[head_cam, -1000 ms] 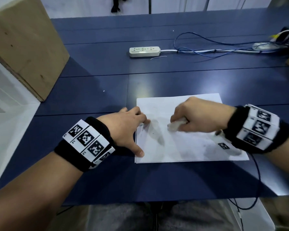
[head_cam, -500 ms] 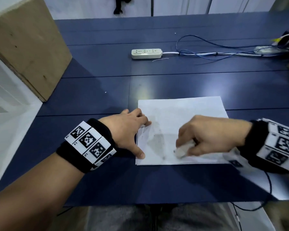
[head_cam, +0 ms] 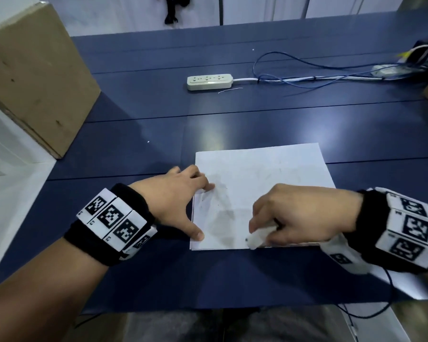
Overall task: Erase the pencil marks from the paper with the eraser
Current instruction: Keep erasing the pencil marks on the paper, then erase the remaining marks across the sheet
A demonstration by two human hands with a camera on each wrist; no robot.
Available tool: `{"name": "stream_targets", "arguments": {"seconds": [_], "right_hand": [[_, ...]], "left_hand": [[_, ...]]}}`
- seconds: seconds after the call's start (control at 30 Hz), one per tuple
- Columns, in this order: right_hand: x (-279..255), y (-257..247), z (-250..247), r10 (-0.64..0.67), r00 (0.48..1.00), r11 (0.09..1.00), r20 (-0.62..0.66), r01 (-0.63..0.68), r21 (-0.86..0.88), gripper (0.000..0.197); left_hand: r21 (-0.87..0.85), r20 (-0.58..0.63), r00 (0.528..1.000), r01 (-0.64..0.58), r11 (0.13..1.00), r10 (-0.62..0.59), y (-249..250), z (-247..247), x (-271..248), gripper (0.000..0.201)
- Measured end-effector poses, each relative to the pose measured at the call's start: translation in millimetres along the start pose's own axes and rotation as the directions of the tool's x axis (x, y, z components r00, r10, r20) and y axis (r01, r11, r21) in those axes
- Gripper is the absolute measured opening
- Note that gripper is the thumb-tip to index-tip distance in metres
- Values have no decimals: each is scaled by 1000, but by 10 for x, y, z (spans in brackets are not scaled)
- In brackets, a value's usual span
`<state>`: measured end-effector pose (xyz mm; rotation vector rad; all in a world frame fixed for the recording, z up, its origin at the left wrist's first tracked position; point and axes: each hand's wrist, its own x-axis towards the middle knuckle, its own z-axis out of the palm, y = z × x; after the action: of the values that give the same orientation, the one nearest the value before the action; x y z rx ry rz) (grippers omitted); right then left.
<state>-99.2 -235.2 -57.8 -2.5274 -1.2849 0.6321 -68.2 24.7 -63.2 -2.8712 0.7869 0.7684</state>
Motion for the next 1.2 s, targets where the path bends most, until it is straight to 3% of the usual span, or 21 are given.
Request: {"name": "stream_targets", "arguments": {"seconds": [0.17,0.43,0.63,0.77,0.9,1.03,1.2], "right_hand": [[-158,243,-217,149,965,984,-214,-124,125,22],[-574,491,-217,368,886,922,-282,-308,237,17],[-550,689,-343,472,822,876,-318,-397,275,13],[-283,735,-461,464,816,886,-343,-425,187,18],[-69,791,-533,493,813,870,-311,-461,175,25],[45,828,-552,502,825,864,-260,-466,188,16],[201,841,-501,501,863,860,-62,-488,146,16]], "left_hand": [[-62,5,1000,9,998,-8,3,-1,-20,110],[-260,-76,997,-6,966,-14,-42,-92,-261,110],[-103,-299,953,-73,992,39,192,-588,-34,76],[12,-251,964,-81,997,82,366,-709,521,69],[17,-194,980,-50,999,52,410,-587,807,72],[12,-186,981,-56,998,57,374,-483,868,66],[-16,-197,979,-48,999,44,342,-475,914,70]]}}
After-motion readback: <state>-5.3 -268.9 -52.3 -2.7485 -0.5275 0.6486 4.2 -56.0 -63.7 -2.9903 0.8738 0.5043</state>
